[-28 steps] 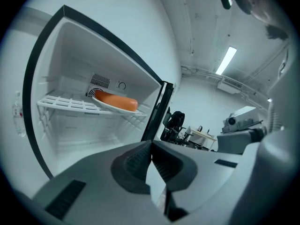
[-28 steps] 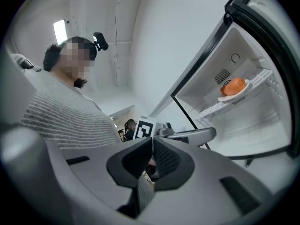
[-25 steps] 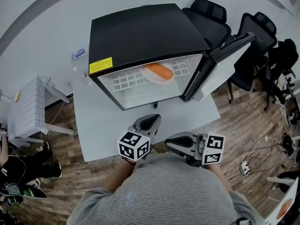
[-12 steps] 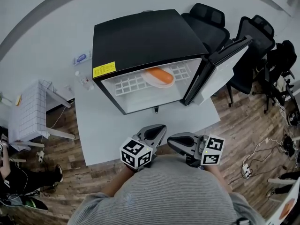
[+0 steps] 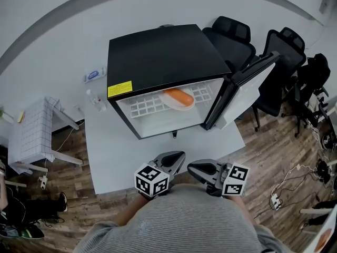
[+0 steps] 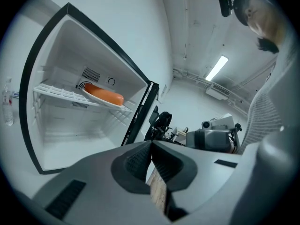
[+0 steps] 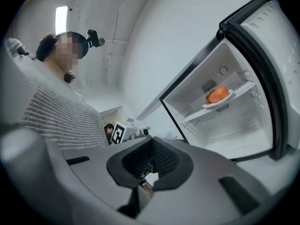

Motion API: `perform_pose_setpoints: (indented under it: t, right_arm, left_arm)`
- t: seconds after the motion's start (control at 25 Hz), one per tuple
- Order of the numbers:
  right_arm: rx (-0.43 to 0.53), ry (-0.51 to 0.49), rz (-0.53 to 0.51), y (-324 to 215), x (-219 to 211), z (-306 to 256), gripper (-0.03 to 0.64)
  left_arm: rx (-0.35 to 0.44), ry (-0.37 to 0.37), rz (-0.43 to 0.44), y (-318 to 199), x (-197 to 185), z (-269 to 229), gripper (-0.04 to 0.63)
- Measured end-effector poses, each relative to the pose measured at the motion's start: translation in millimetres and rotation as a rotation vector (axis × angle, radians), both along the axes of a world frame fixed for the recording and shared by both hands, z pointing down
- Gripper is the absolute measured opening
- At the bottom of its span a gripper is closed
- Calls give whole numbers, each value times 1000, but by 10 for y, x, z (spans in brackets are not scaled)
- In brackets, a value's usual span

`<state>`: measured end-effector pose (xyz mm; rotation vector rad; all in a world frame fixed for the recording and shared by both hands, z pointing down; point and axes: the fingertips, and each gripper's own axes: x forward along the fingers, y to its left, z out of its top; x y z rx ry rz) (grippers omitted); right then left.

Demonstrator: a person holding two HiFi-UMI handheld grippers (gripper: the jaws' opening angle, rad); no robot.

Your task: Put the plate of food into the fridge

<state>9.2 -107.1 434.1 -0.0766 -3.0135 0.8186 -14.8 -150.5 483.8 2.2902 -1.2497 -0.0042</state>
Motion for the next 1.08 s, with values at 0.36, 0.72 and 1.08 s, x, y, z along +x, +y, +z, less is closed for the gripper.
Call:
perform_pose_setpoints:
  t: [0.36,0.72,1.08]
  right_arm:
    - [-14,0,-30,53,-44,8,14]
    - [-9,10,-44,90,-63,15,14]
    - [-3,13,-47,131,-74,6,14]
  left_arm:
    - [-6,-6,6,30,11,1,11]
    - [-8,2,2,41,-11,6,11]
    - [-9,7,3,70,-31,23,11]
